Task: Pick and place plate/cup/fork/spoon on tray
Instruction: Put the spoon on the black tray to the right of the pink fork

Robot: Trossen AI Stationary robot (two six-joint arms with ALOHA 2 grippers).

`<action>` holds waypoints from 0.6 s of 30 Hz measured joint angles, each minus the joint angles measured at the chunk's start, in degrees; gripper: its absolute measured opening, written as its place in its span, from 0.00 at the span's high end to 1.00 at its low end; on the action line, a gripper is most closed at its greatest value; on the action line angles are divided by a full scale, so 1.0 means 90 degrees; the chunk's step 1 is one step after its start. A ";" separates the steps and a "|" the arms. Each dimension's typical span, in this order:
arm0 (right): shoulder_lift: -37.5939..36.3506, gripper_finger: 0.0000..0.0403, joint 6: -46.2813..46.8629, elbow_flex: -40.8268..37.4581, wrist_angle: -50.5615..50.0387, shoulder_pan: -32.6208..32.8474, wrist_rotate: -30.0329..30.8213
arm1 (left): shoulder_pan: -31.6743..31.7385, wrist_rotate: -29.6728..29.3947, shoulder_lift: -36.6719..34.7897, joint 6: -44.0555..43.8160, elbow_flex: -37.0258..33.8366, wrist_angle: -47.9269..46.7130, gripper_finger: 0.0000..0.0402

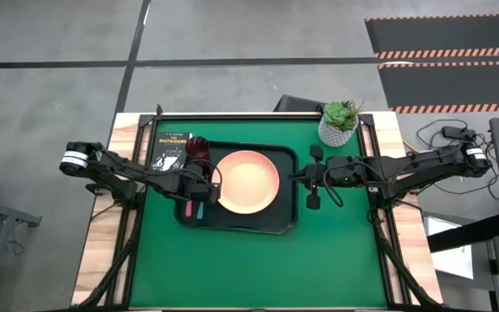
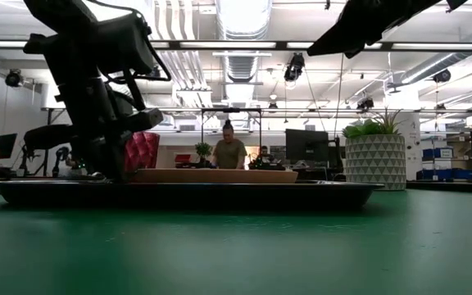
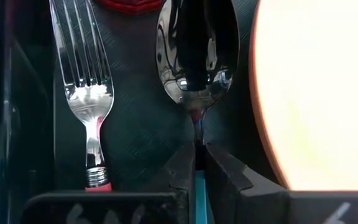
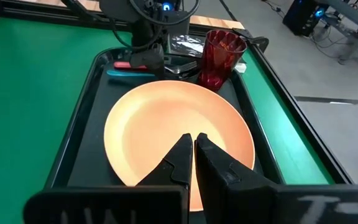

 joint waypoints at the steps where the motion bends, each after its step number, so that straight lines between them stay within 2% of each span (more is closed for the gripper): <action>1: 0.0000 0.98 -0.0001 0.0000 -0.0011 0.0000 0.0000 | 0.0000 0.0000 0.0001 0.0000 0.0000 0.0002 0.97; 18: 0.0000 0.98 0.0000 0.0000 -0.0010 0.0000 0.0000 | -0.0002 0.0001 0.0011 -0.0152 0.0000 0.0039 0.96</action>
